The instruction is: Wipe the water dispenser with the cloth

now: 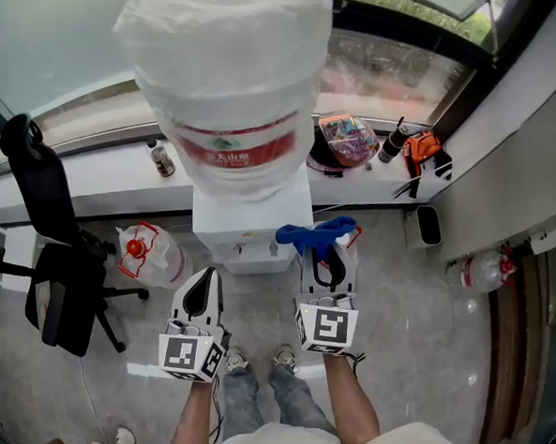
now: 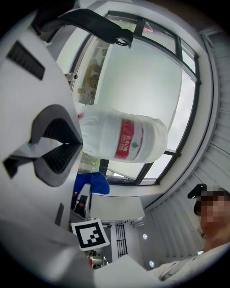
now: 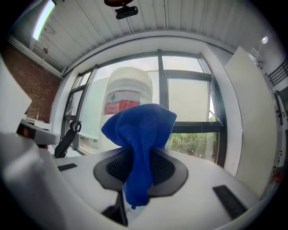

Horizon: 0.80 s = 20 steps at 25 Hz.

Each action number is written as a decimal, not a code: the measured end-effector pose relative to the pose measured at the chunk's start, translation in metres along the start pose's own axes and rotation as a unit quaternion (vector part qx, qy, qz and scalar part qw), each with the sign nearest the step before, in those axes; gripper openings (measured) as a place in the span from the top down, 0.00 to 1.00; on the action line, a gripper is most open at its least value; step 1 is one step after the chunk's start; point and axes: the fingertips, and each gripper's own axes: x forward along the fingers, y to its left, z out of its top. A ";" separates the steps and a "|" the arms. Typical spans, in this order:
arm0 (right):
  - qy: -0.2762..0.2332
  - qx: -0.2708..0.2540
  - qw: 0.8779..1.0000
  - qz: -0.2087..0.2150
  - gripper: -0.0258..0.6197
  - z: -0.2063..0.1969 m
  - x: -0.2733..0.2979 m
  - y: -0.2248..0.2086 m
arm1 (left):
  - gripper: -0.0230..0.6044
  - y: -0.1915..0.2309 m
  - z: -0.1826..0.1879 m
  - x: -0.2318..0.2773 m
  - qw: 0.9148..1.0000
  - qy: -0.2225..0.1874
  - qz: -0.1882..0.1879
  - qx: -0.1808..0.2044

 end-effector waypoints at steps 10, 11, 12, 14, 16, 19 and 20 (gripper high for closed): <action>-0.008 0.013 1.000 0.015 0.80 0.073 -0.057 -0.003 | 0.95 -0.028 0.070 -0.037 1.000 -0.011 -0.004 0.016; -0.007 0.017 1.000 0.015 0.80 0.075 -0.065 -0.003 | 0.95 -0.031 0.074 -0.040 1.000 -0.012 -0.008 0.017; -0.006 0.019 1.000 0.014 0.80 0.076 -0.072 -0.004 | 0.95 -0.036 0.078 -0.043 1.000 -0.014 -0.012 0.019; -0.002 0.020 1.000 0.010 0.80 0.075 -0.084 -0.008 | 0.95 -0.044 0.082 -0.047 1.000 -0.016 -0.018 0.019; 0.001 0.016 1.000 0.007 0.80 0.073 -0.092 -0.013 | 0.95 -0.052 0.081 -0.049 0.999 -0.017 -0.021 0.016; 0.000 0.014 1.000 0.005 0.80 0.077 -0.101 -0.019 | 0.95 -0.067 0.080 -0.051 0.999 -0.017 -0.031 0.017; -0.001 0.014 1.000 0.005 0.80 0.077 -0.106 -0.020 | 0.95 -0.072 0.078 -0.052 0.999 -0.015 -0.035 0.017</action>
